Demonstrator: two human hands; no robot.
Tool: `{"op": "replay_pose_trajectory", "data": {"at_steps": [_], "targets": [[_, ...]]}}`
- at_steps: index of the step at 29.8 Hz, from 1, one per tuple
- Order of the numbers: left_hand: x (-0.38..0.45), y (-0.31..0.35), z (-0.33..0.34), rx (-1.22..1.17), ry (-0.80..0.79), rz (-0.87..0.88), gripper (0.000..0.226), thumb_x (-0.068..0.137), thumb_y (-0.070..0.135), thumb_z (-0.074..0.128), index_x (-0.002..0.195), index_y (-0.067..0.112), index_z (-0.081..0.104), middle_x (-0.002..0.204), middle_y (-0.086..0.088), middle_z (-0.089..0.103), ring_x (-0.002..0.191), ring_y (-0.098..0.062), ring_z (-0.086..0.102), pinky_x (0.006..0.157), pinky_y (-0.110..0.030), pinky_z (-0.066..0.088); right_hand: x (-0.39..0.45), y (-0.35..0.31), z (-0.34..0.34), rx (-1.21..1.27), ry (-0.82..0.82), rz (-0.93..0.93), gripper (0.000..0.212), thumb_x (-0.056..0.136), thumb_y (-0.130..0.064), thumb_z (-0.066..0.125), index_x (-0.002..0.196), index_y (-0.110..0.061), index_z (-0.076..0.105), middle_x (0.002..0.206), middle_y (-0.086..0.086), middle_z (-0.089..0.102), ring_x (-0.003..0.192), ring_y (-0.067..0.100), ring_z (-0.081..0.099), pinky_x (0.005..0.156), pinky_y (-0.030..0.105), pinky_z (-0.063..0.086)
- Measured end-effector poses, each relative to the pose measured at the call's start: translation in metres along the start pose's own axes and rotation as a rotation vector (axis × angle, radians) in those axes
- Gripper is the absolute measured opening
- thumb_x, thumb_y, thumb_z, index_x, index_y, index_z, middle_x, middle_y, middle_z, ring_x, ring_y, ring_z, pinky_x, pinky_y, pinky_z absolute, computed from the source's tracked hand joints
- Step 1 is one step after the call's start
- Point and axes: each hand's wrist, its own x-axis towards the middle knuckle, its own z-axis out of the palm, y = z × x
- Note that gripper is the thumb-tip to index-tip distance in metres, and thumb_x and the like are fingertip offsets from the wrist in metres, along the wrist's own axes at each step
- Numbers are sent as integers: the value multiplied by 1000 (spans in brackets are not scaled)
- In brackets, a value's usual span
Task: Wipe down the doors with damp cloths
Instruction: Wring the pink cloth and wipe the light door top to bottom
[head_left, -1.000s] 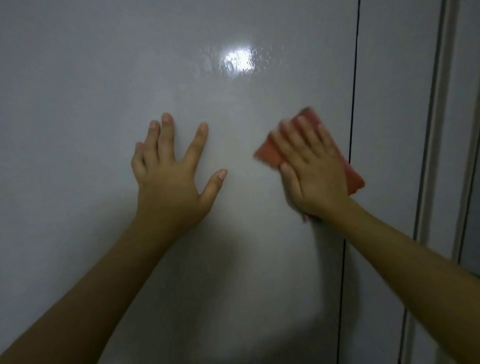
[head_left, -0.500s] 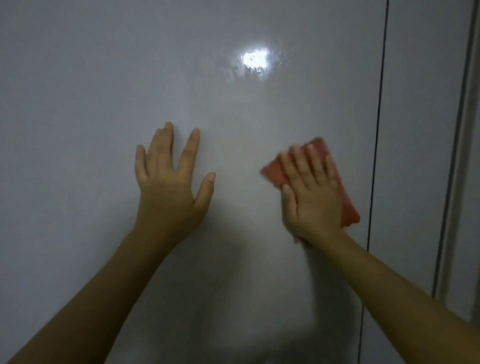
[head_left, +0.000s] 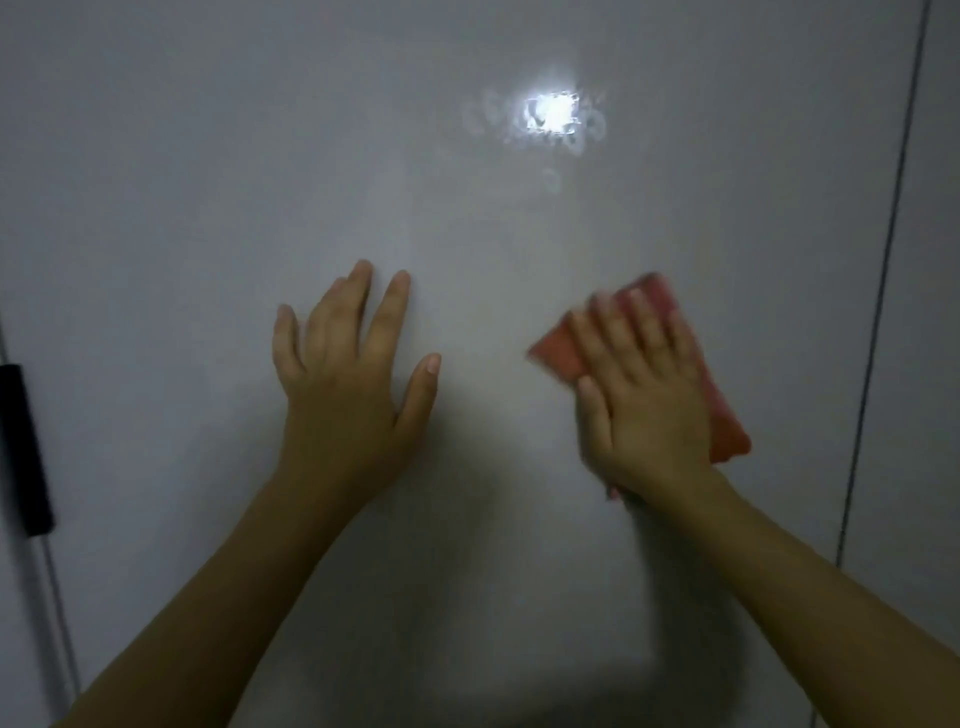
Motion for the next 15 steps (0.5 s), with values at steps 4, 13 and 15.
{"op": "replay_pose_trajectory", "data": {"at_steps": [4, 13, 15], "targets": [[-7, -24, -5, 53, -5, -73, 68, 91, 49, 29, 145, 8, 36, 150, -28, 27, 138, -44, 27, 109, -63, 11, 34, -50, 8, 13, 202, 568, 58, 97, -32, 25, 150, -13, 13, 157, 7, 15, 145, 28, 11, 118, 45, 4], [-14, -64, -19, -2, 10, 16, 64, 91, 46, 31, 146, 12, 36, 152, -22, 27, 139, -38, 29, 110, -56, 16, 11, -81, 13, -31, -45, -283, 53, 97, -32, 33, 147, -19, 27, 154, 3, 22, 144, 23, 17, 118, 44, 9], [-21, -82, -24, 4, 25, -7, 64, 92, 46, 31, 146, 12, 36, 152, -23, 26, 140, -40, 26, 110, -57, 14, 24, -83, 11, -12, -1, -64, 54, 97, -32, 30, 149, -20, 20, 155, 2, 19, 145, 23, 13, 118, 43, 7]]}}
